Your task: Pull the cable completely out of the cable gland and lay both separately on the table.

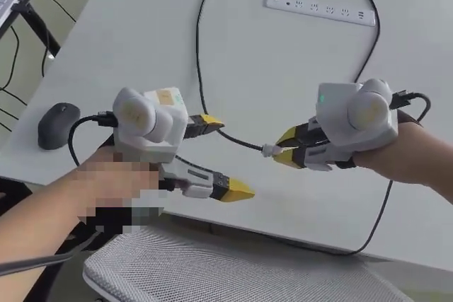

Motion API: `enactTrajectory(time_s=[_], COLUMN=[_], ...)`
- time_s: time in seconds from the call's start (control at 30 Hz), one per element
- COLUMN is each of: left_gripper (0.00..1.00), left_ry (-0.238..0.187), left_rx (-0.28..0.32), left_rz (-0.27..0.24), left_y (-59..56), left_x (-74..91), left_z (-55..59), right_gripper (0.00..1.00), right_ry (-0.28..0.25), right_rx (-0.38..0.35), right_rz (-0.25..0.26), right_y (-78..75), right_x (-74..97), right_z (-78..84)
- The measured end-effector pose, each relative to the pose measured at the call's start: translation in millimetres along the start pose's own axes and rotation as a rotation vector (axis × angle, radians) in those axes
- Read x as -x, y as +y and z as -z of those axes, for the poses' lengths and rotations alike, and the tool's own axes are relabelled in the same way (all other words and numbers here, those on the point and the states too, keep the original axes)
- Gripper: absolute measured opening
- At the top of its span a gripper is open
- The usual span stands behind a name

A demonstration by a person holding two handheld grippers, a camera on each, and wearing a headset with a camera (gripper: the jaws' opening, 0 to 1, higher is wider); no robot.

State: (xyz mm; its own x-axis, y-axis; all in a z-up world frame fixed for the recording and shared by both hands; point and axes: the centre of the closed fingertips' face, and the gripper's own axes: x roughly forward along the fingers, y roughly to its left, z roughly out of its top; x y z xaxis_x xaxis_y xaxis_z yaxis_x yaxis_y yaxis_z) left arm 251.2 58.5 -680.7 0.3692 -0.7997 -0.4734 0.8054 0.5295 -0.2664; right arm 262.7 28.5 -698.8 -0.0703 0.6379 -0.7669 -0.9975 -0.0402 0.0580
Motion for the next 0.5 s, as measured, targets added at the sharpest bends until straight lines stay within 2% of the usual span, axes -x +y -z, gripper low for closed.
enactTrajectory(time_s=[0.17,0.3,0.5], left_gripper=[0.72,0.67,0.65], left_ry=[0.01,0.021,0.01], left_rx=[-0.032,-0.027,-0.03], left_rz=[0.031,0.065,0.087], left_y=[-2.4,-8.2,-13.2], left_x=[-7.4,-12.4,-18.7], left_z=[0.3,1.7,-4.0], right_gripper=[0.06,0.06,0.06], right_ry=[-0.001,0.006,0.007], right_rx=[0.015,0.028,0.042], right_rz=[-0.009,-0.016,-0.027], right_y=[3.3,6.4,11.7], right_x=[2.2,4.1,7.8], right_z=[-3.8,-5.9,-7.9])
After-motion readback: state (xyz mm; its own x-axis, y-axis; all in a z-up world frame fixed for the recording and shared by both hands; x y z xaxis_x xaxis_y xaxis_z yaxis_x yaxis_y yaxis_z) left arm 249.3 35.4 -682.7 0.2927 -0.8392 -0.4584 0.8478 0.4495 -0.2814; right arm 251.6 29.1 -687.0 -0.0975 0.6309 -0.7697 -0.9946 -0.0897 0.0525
